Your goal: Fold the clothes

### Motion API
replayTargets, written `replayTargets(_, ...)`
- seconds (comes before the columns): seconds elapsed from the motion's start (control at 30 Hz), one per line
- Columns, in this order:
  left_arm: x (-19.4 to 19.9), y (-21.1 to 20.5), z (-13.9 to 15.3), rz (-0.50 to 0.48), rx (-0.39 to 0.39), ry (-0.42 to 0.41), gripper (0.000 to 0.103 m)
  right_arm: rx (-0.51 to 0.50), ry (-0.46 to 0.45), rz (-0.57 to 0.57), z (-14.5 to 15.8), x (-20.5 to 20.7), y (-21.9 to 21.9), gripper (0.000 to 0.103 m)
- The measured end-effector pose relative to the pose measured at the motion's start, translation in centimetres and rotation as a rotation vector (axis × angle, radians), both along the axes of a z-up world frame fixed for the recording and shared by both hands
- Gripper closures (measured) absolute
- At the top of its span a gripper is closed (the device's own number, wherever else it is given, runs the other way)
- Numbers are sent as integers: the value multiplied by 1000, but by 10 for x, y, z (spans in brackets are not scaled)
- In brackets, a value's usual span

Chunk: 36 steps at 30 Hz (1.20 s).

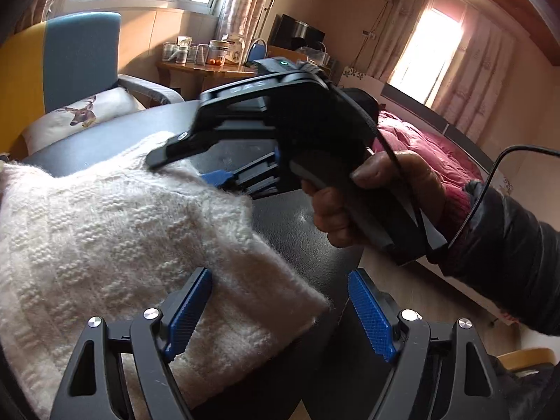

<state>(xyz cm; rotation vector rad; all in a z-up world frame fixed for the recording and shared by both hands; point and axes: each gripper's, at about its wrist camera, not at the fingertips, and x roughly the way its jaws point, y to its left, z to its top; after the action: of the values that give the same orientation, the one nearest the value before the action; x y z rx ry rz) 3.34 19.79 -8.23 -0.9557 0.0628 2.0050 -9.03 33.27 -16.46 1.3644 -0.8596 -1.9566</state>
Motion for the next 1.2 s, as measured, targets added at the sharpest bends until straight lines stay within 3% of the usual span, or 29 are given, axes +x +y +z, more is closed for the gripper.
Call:
replayTargets(0.13, 4, 6, -3, -22, -11, 8, 22, 266, 85, 94, 28, 0, -29, 89)
replayTargets(0.2, 11, 9, 2, -45, -4, 37, 22, 392, 155, 137, 54, 4, -43, 92)
replayTargets(0.3, 21, 15, 7, -74, -2, 79, 22, 405, 296, 139, 97, 21, -45, 92)
replayTargets(0.37, 21, 21, 3, -87, -7, 69, 22, 449, 299, 131, 90, 27, -39, 92)
replayTargets(0.43, 20, 29, -7, -109, -17, 32, 22, 491, 206, 124, 60, 29, -21, 92)
replayTargets(0.47, 22, 35, -13, -130, -41, 32, 22, 488, 159, 118, 46, 35, -13, 92)
replayTargets(0.63, 33, 49, -14, -181, -86, 65, 18, 179, 63, 1, 4, 31, 28, 93)
replayTargets(0.77, 25, 30, 17, -111, 27, 64, 19, 40, 25, -19, -11, 30, 40, 93)
replayTargets(0.87, 15, 17, 35, -38, 112, 56, 18, 17, 21, -17, -10, 33, 39, 93)
replayTargets(0.93, 6, 22, 39, -14, 117, 61, 18, 4, 16, -18, -10, 32, 38, 93)
replayTargets(1.1, -17, 67, 26, -135, 36, 36, 18, -18, 2, -6, -9, 26, 35, 92)
replayTargets(1.2, -18, 88, -2, -216, -46, -10, 17, -14, -5, 28, -11, 18, 30, 92)
